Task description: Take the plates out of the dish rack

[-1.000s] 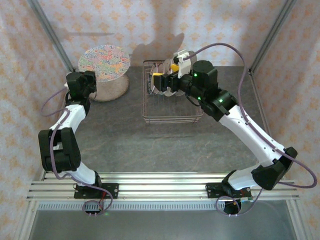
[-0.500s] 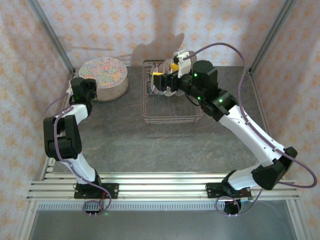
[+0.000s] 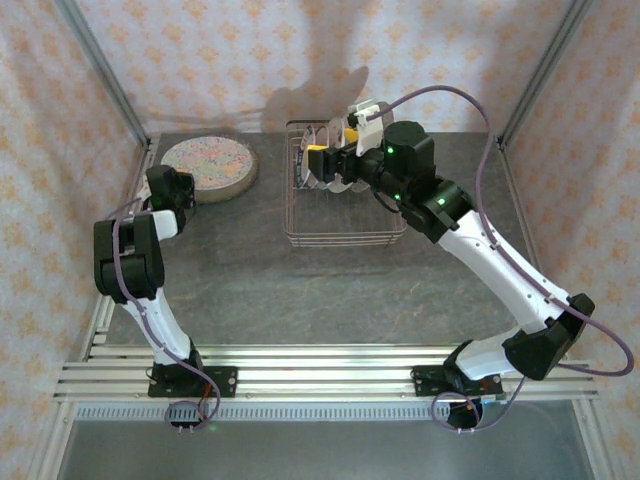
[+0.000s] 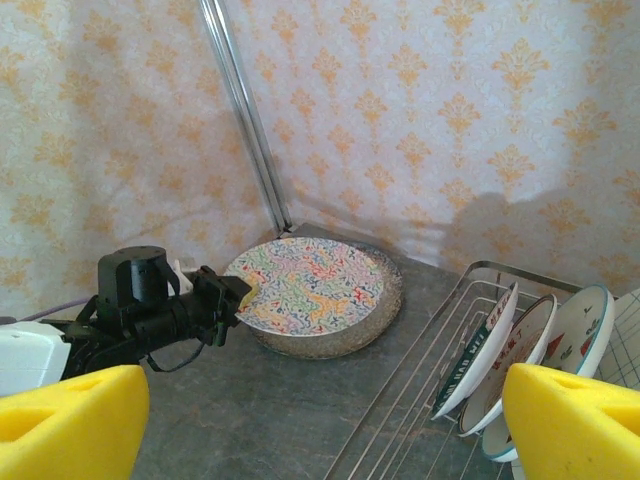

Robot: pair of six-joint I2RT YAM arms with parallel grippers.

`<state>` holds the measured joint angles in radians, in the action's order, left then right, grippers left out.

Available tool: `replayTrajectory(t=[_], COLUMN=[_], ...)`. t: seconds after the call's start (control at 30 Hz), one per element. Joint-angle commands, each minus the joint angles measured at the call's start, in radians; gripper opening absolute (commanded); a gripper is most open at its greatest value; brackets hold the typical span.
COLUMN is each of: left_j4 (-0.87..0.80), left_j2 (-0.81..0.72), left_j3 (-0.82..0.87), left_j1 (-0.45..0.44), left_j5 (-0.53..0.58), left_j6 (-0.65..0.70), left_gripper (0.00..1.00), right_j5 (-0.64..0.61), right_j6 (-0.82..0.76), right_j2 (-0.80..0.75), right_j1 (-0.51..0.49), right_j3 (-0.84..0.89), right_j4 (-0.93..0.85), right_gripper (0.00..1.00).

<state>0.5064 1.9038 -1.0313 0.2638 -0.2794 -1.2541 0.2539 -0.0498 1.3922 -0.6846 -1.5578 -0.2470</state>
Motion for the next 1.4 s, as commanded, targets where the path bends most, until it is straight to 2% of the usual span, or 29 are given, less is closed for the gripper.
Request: replayTrajectory(t=[0.0,0.87,0.93,1.1,1.27,1.37], left_j4=[0.093,0.049,0.041,0.019,-0.031,-0.086], left_j2=[0.019,0.132,0.130,0.129,0.129,0.129], left_j3=[-0.052,-0.131,-0.130,-0.143,-0.165,-0.191], left_j1=[0.009,0.011,0.011,0.012,0.012,0.014], left_j5=[-0.001,-0.053,-0.053,-0.062,-0.071,-0.093], left_j6=[0.021,0.027,0.030,0.031,0.038,0.037], left_gripper=[0.00,0.00,0.04,0.06,0.17,0.28], right_j5=[-0.006,-0.032,-0.033,-0.033,-0.034,-0.045], right_j6=[0.004,0.019,0.022,0.023,0.032,0.037], right_j2=[-0.015,-0.004,-0.003,-0.001,-0.002,-0.001], right_j1=[-0.006,-0.006,-0.006,-0.006,-0.006,-0.006], right_j3=[-0.012,-0.045,-0.047,-0.054,-0.055,-0.063], right_j4=[-0.004,-0.070,-0.074,-0.075,-0.080,-0.093], right_gripper=[0.91,0.92,0.92,0.92,0.92,0.92])
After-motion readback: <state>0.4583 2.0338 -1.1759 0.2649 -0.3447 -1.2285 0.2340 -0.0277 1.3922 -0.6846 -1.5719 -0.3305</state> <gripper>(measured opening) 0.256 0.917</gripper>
